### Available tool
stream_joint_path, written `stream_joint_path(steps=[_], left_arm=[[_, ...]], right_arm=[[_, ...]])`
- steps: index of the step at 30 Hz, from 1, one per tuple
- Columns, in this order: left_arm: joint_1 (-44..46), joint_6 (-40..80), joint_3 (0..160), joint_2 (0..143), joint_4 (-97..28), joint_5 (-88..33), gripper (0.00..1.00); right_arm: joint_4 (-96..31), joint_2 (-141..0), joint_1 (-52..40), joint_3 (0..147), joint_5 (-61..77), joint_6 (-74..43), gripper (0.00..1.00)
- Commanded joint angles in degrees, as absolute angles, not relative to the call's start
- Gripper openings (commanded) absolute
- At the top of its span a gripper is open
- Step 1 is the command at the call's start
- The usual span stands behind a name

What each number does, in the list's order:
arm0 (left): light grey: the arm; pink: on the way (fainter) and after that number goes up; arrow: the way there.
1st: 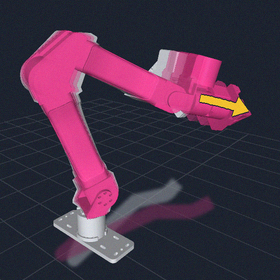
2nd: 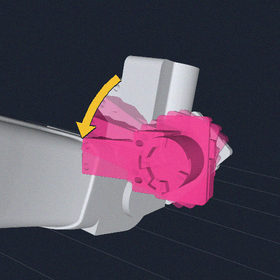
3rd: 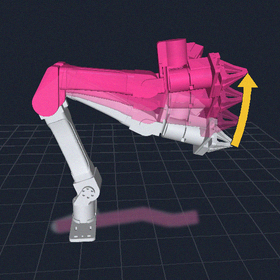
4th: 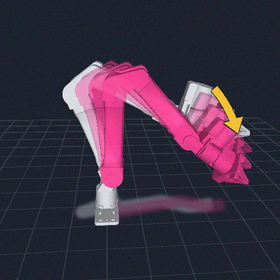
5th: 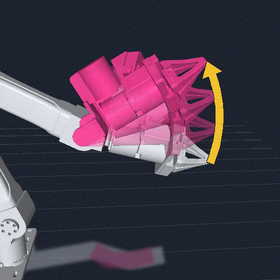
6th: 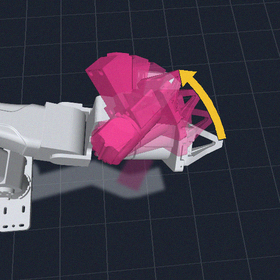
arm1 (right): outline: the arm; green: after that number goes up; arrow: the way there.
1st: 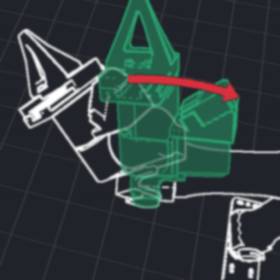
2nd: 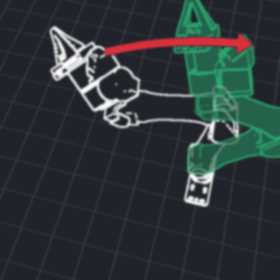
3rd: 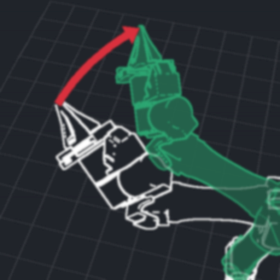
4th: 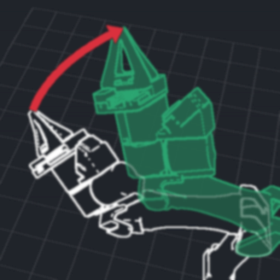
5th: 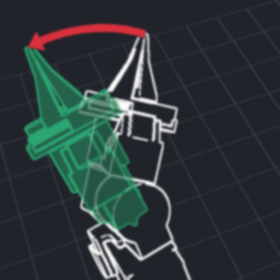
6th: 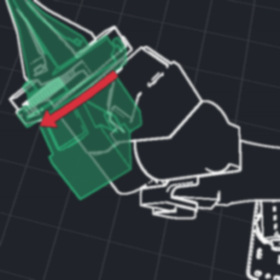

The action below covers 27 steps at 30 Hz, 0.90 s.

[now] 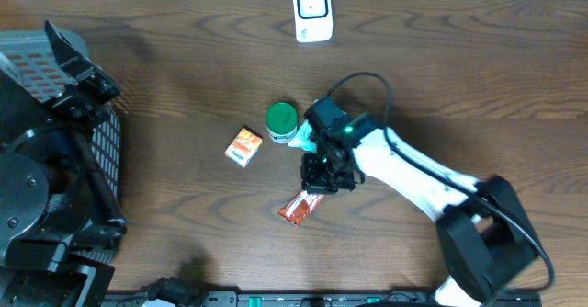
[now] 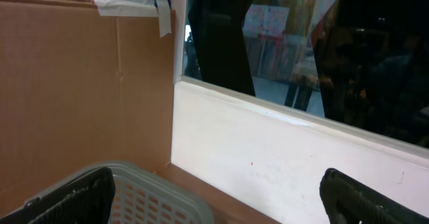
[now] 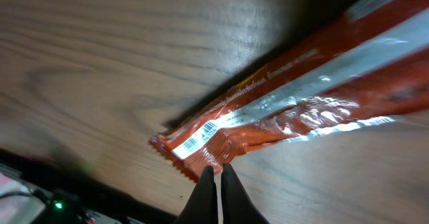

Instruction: Scan the item barcode

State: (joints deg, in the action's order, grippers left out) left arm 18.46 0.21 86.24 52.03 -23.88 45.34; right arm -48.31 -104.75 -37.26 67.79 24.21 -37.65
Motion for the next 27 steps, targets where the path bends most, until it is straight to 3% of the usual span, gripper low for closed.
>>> stream_joint_path(steps=[1,15,27], left_arm=[[18.2,1.0,86.5,52.1,-23.9,45.5,0.98],[18.2,1.0,86.5,52.1,-23.9,45.5,0.98],[18.2,1.0,86.5,52.1,-23.9,45.5,0.98]], right_arm=[[-48.2,-107.8,-37.6,67.7,30.2,-34.2,0.01],[-42.5,-109.1,-38.0,67.7,31.4,-34.8,0.01],[-42.8,-115.3,-39.2,67.4,24.1,-34.8,0.01]])
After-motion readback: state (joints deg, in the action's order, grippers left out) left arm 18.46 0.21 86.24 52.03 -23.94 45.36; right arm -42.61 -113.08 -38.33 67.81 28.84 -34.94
